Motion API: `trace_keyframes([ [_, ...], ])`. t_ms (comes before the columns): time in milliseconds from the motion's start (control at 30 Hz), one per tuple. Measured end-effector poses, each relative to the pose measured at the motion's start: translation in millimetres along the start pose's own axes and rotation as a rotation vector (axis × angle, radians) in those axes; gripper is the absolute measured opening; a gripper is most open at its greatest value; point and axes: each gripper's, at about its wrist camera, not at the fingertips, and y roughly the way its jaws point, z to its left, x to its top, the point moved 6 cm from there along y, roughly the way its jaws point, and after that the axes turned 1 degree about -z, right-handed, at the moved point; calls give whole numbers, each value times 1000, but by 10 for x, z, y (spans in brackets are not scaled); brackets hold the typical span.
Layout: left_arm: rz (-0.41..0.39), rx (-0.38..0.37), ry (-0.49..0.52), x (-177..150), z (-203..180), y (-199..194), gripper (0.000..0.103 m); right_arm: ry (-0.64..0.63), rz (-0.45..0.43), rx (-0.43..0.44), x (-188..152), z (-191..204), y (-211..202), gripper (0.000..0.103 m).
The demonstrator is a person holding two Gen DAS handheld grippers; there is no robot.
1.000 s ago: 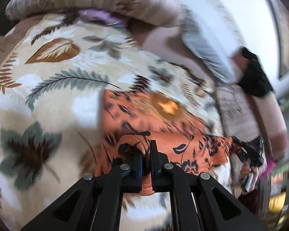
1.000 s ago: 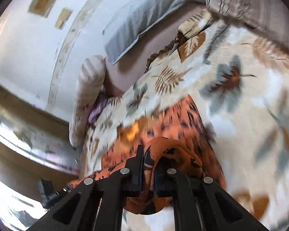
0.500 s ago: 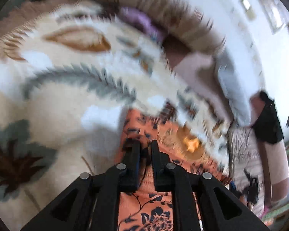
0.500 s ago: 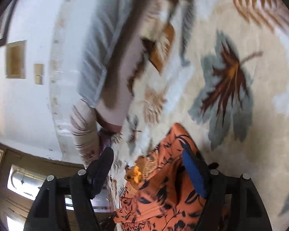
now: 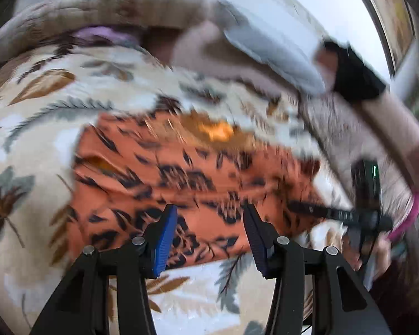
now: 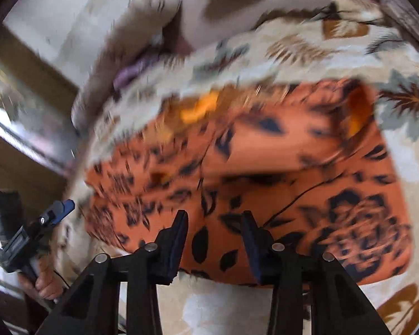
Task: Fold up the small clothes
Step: 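Grasp the folded dress edge with both grippers and fold it again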
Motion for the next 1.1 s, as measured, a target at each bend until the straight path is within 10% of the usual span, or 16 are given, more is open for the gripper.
trace_keyframes([
  [200,94,-9,-44,-102,105,300,50,-16,-24,-76,294,-40,335,40],
  [567,-115,92,-236,889,842,604,50,135,-435,-58,1318,-453,44,50],
  [833,-206,191,-250,1016,994,308,50,136,-340,-1,1222,-365,58,50],
  [1100,-352,265,-270,1096,1113,-289,54,-131,-168,159,740,618,359,50],
])
